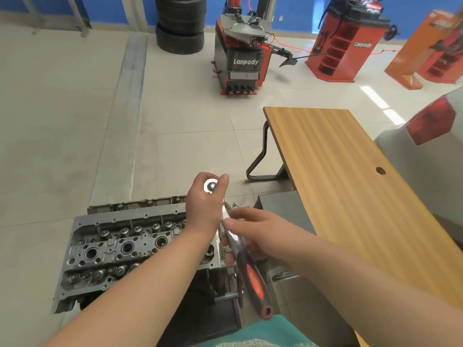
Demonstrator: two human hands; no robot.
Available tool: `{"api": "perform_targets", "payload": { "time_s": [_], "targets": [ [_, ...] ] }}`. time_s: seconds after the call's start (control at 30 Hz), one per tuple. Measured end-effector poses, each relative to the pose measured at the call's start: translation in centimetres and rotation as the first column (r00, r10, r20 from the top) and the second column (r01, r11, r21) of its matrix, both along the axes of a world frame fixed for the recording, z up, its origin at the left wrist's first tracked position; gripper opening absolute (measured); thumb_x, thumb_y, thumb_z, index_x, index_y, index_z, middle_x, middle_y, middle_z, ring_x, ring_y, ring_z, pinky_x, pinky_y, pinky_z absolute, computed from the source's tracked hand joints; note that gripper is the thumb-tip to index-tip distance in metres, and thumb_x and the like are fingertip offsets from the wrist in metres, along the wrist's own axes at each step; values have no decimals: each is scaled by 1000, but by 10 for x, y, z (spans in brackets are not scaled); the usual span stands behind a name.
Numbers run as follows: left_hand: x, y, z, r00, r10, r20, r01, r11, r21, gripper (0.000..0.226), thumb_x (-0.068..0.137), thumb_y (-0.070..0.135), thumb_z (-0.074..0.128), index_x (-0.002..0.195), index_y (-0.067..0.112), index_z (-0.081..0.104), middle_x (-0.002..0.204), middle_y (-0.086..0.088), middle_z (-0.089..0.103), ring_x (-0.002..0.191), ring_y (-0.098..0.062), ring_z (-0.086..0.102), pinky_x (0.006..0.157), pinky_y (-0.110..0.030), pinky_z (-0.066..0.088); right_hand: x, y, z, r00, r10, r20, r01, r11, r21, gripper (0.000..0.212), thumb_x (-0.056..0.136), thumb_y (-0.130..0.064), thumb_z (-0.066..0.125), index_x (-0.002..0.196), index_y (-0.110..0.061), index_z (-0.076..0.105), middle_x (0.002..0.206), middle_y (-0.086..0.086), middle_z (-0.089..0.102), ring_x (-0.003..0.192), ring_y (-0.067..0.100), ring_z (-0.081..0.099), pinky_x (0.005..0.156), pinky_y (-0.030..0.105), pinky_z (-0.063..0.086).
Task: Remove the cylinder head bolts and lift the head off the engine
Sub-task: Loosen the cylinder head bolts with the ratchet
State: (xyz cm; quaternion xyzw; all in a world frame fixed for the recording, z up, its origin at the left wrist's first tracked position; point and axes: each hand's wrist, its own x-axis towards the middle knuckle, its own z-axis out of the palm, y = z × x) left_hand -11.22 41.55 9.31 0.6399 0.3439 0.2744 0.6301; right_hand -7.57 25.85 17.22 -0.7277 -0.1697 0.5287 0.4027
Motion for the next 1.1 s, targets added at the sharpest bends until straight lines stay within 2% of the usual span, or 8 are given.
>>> {"api": "perform_targets", "payload": {
  "time_s": [0.1, 0.17, 0.27, 0.37, 0.53, 0.77, 0.93, 1.1],
  "targets": [
    [-4, 4, 2, 998, -63, -1, 63, 994, -85, 44, 86, 74, 56, 89, 30, 64, 70, 18, 61, 62, 1, 56, 62, -18, 46, -11, 25, 15, 985, 57, 163, -39, 993, -114, 32, 98, -33, 67, 128, -25, 57, 90, 4, 73, 70, 19, 72, 75, 40, 64],
    [-7, 20, 3, 977, -197, 78, 210, 949, -234, 50, 92, 70, 52, 93, 23, 68, 74, 13, 63, 67, -5, 59, 64, -24, 48, -11, 39, 16, 939, 107, 327, -48, 982, -183, 13, 100, -20, 59, 113, -18, 56, 86, 7, 66, 62, 20, 64, 67, 38, 62],
    [-3, 50, 9, 912, -377, 162, 410, 851, -329, 52, 97, 61, 48, 84, 16, 72, 66, 2, 60, 58, -15, 56, 49, -26, 43, -8, 60, 16, 791, 284, 542, -124, 942, -312, 7, 98, -17, 53, 103, -18, 50, 91, 6, 62, 67, 21, 63, 63, 36, 57],
    [5, 63, 10, 863, -474, 177, 506, 799, -325, 53, 105, 51, 43, 85, 8, 67, 63, -3, 58, 58, -24, 54, 43, -28, 38, -6, 66, 13, 743, 358, 565, -146, 911, -386, 7, 98, -18, 52, 100, -21, 47, 91, 4, 61, 70, 21, 64, 59, 34, 52],
    [6, 60, 9, 824, -552, 125, 561, 769, -305, 43, 106, 33, 49, 73, 14, 68, 62, -1, 57, 57, -20, 50, 48, -33, 29, -9, 59, 8, 705, 394, 590, -153, 897, -416, 10, 98, -18, 51, 102, -23, 44, 87, 2, 58, 73, 21, 61, 60, 35, 48],
    [1, 54, 11, 845, -508, 169, 535, 782, -320, 37, 103, 21, 49, 70, 9, 63, 59, -1, 54, 51, -13, 50, 41, -19, 38, -16, 56, 3, 670, 388, 633, -128, 900, -416, 16, 100, -19, 51, 94, -27, 38, 83, 0, 55, 64, 19, 60, 52, 29, 42],
    [-1, 35, 4, 938, -301, 169, 337, 905, -258, 30, 95, 15, 52, 68, 3, 56, 58, 3, 49, 52, -13, 45, 45, -19, 37, -22, 54, 1, 647, 415, 640, -136, 889, -438, 34, 101, -18, 50, 79, -31, 28, 81, 1, 52, 58, 17, 57, 48, 28, 39],
    [4, 23, 1, 966, -136, 221, 199, 935, -294, 32, 93, 12, 53, 61, 12, 59, 61, 3, 53, 55, -9, 48, 49, -19, 40, -19, 52, 3, 647, 403, 647, -138, 897, -421, 30, 102, -16, 49, 83, -31, 32, 82, 0, 53, 54, 14, 61, 45, 24, 39]
  ]
}}
